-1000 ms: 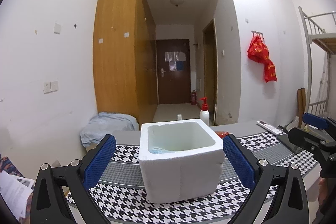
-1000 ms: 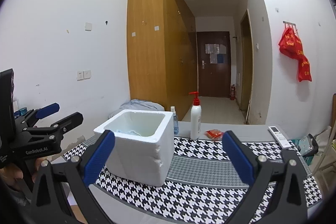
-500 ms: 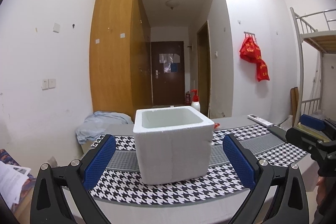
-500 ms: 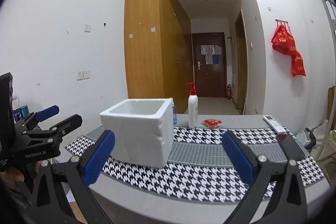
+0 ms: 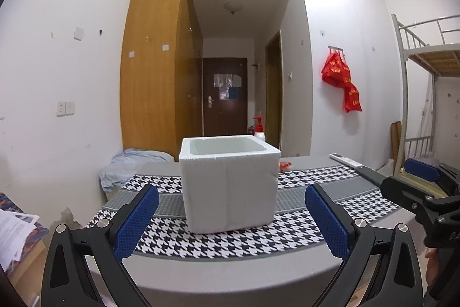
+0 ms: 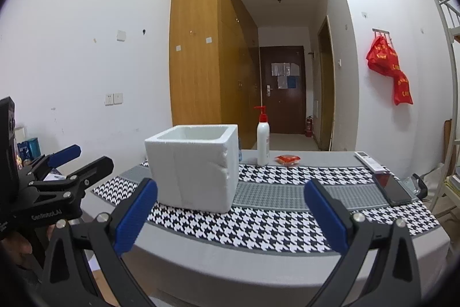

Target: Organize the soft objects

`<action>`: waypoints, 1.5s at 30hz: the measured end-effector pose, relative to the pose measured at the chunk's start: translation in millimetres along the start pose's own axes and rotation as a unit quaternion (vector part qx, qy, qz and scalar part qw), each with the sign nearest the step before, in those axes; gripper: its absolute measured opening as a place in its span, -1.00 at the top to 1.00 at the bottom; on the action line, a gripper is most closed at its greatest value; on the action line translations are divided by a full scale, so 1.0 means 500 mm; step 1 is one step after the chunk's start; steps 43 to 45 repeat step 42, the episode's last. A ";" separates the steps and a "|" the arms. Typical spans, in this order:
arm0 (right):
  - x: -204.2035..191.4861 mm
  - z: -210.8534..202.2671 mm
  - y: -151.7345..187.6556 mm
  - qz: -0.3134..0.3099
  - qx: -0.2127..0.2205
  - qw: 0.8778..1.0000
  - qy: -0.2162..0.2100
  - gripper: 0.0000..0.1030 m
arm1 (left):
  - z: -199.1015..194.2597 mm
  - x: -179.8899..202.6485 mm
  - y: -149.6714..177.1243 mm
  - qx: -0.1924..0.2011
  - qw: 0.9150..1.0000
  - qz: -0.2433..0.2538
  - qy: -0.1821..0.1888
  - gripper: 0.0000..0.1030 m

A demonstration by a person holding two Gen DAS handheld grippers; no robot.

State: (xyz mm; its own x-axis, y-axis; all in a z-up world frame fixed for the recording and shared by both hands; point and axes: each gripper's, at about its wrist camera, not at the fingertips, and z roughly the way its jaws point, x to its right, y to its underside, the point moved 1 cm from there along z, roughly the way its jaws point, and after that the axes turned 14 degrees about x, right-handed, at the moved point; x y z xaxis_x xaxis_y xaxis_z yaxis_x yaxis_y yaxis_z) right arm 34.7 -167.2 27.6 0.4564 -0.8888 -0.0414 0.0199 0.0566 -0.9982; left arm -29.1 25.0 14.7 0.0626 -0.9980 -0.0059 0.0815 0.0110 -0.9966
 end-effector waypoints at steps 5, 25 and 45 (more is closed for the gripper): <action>-0.004 -0.013 0.002 0.003 0.003 1.000 0.003 -1.00 | -0.012 0.005 -0.006 0.002 1.000 0.008 -0.003 -0.98; -0.003 -0.019 0.013 0.000 -0.006 1.000 0.008 -1.00 | -0.006 0.014 0.003 -0.011 1.000 0.009 0.004 -0.98; -0.014 -0.016 0.014 -0.004 -0.007 1.000 0.003 -1.00 | -0.013 0.006 0.003 -0.006 1.000 -0.008 0.000 -0.98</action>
